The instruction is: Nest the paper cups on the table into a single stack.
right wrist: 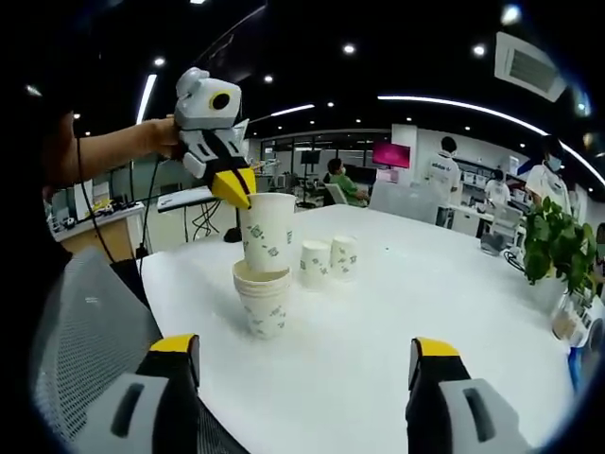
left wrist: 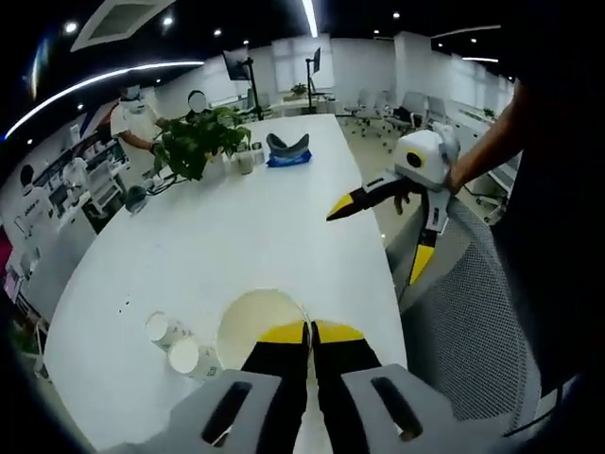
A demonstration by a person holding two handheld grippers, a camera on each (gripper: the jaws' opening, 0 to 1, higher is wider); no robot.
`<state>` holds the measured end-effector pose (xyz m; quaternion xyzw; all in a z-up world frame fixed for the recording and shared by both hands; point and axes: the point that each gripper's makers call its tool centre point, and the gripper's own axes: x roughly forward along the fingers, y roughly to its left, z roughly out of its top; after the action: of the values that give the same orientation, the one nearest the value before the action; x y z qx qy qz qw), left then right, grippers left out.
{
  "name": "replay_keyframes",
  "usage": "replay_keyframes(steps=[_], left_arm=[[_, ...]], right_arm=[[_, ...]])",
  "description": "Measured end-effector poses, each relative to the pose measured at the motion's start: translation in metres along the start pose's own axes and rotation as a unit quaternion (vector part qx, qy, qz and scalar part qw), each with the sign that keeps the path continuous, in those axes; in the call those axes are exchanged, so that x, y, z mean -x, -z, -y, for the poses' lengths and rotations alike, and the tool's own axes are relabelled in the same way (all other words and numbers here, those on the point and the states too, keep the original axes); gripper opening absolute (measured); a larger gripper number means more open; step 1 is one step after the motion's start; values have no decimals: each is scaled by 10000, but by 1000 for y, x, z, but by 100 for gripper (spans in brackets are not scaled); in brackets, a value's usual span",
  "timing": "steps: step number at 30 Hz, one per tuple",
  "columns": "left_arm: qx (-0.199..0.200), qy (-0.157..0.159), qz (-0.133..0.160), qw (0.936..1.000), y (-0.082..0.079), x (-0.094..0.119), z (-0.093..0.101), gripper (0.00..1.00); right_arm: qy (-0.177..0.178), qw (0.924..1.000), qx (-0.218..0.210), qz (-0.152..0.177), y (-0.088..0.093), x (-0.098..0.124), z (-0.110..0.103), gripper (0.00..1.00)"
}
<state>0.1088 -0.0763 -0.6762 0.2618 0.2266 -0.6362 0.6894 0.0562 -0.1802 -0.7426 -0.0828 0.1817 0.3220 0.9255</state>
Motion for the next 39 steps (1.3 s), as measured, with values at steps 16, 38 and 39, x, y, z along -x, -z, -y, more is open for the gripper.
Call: replay_keyframes(steps=[16,38,39], left_arm=[[-14,32,-415,9991,34,-36,11,0],[700,449,-290,9961,53,-64,20,1],[702,459,-301,9960,53,-65,21,1]], right_arm=[[-20,10000,5,-29,2,-1,-1,92],[-47,9999,23,-111,4,-2,-3,91],[-37,9999,18,-114,5,-2,-2,91]])
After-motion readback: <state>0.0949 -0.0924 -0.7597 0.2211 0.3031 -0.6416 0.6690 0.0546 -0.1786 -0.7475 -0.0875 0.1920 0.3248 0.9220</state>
